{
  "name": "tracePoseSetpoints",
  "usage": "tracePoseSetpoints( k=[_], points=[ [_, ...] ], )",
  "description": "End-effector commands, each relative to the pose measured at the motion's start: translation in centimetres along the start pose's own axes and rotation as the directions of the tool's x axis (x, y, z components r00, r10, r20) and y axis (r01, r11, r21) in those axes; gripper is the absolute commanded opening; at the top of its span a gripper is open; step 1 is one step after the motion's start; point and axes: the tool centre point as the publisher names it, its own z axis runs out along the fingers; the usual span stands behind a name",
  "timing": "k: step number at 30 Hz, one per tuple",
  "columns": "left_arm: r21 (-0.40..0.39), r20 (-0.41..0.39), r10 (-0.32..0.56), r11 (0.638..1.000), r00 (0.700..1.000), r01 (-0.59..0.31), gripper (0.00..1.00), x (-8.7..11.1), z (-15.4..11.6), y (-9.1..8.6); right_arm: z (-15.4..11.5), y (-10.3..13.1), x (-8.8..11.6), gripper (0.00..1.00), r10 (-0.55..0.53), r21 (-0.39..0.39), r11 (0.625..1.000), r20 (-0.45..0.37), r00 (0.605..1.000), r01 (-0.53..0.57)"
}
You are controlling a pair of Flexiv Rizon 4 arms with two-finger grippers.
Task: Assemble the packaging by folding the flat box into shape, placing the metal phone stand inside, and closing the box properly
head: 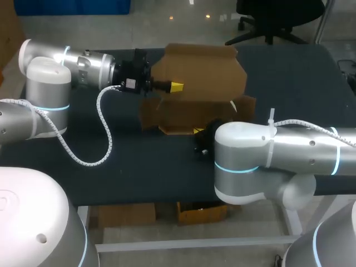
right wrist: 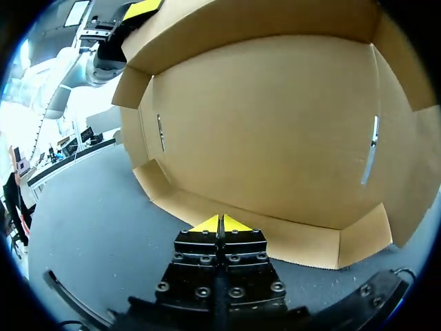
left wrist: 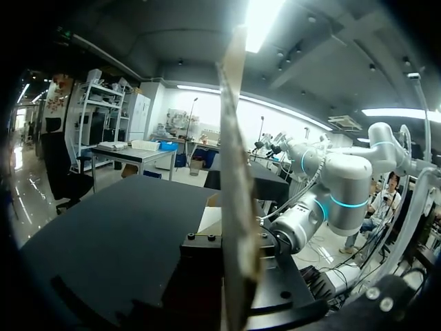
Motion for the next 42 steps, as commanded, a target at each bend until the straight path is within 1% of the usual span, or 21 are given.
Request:
tracePoseSetpoints(
  k=[1, 9, 22, 42],
  points=[
    [-0.003, -0.005, -0.004, 1.0, 1.0, 0.004, 0.0, -0.1, 0.0, 0.4, 0.2, -0.5, 0.2, 0.0, 0.0, -0.005, 1.0, 0.005, 1.0, 0.0],
    [-0.008, -0.005, -0.018, 1.0, 1.0, 0.018, 0.0, 0.0, 0.3, 1.1, 0.2, -0.5, 0.2, 0.0, 0.0, -0.005, 1.0, 0.005, 1.0, 0.0],
    [-0.018, -0.008, -0.03, 0.999, 1.0, 0.03, 0.0, 0.1, 0.4, 1.7, 0.2, -0.5, 0.2, 0.0, 0.0, -0.005, 1.0, 0.005, 1.0, 0.0],
    [-0.016, -0.006, -0.033, 0.999, 0.999, 0.033, 0.0, 0.2, 0.4, 2.0, 0.2, -0.5, 0.2, 0.0, 0.0, -0.005, 1.0, 0.005, 1.0, 0.0]
  ],
)
